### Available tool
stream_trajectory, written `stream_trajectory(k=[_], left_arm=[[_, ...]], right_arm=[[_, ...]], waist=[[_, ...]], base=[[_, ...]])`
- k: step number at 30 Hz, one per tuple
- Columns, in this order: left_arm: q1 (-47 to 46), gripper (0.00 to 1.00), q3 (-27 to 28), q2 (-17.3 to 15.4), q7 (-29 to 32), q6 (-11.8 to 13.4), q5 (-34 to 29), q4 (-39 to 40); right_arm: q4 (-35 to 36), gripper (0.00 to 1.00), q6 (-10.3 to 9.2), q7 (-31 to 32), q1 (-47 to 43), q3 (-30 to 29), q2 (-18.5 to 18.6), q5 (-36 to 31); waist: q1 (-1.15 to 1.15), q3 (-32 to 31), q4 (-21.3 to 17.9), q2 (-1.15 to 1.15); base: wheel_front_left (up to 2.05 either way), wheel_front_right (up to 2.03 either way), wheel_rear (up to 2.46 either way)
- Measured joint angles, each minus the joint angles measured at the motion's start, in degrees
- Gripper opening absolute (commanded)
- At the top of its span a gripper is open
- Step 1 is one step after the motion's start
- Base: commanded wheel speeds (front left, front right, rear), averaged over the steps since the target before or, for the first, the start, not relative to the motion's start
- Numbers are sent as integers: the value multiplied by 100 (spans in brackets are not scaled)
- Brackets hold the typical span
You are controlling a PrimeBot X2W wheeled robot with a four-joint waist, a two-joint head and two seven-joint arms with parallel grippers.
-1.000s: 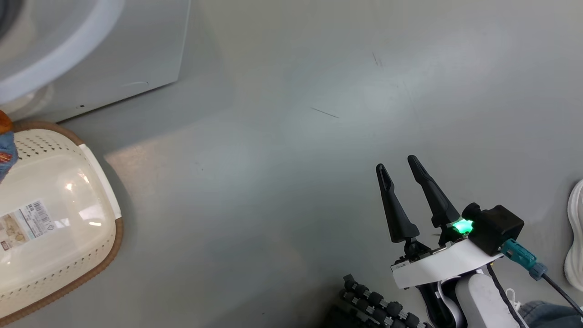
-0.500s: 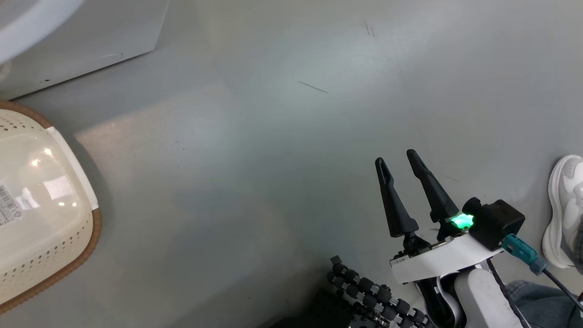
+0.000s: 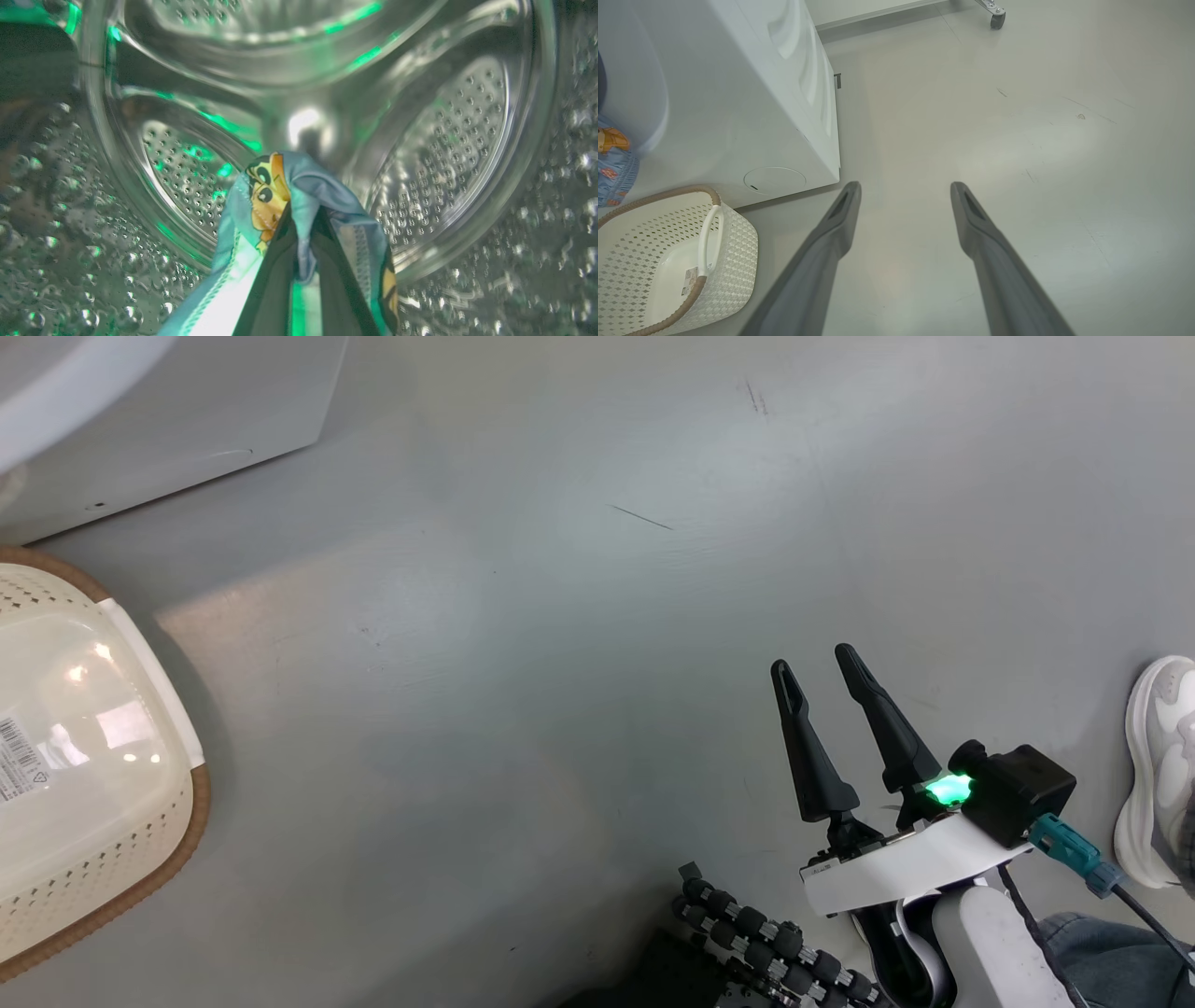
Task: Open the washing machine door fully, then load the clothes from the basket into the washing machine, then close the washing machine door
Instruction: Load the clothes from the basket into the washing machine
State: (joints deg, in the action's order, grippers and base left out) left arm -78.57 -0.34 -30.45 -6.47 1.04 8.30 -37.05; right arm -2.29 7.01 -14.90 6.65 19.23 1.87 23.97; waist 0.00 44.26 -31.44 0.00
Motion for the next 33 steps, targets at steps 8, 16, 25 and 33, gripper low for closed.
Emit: stream_trajectory(k=[8,16,25,33], left_arm=[[142,4,-112,93,93,77,-33,-711],[205,100,-135,372,246,255,-68,-1338],[387,100,-156,681,186,357,-79,-1781],[581,100,-152,1029,26,363,-15,-2093]], right_arm=[[-83,100,0,0,24,-68,0,15],[-129,100,0,0,24,-194,0,-27],[-202,100,1,0,26,-287,2,-154],[-286,100,0,0,25,-380,5,-274]], waist=[[0,-136,48,0],[0,-351,166,0],[0,-697,348,0],[-1,-1090,523,0]], base=[[0,0,0],[0,0,0],[0,0,0],[0,0,0]])
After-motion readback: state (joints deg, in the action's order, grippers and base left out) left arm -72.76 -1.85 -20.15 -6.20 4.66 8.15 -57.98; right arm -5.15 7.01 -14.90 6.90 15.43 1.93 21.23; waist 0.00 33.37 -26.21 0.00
